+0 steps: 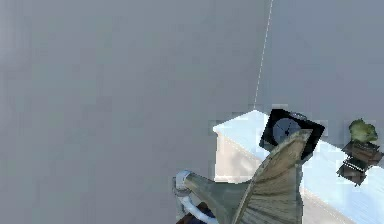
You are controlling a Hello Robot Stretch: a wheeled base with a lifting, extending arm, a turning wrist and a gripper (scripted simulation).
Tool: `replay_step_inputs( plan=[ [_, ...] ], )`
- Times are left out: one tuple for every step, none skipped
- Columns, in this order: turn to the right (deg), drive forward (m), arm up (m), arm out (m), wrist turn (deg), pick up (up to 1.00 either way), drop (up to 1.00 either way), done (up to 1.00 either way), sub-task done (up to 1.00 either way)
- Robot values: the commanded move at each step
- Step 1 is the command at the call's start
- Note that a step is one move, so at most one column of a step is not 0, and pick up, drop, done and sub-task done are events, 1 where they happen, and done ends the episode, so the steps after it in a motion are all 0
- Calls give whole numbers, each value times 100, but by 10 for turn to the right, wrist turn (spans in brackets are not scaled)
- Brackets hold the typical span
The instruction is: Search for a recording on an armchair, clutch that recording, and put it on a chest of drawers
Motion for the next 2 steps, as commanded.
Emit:
replay_step_inputs(
  plan=[
    [0, 20, 0, 0, 0, 0, 0, 0, 0],
    [-450, 0, 0, 0, 0, 0, 0, 0, 0]
  ],
)
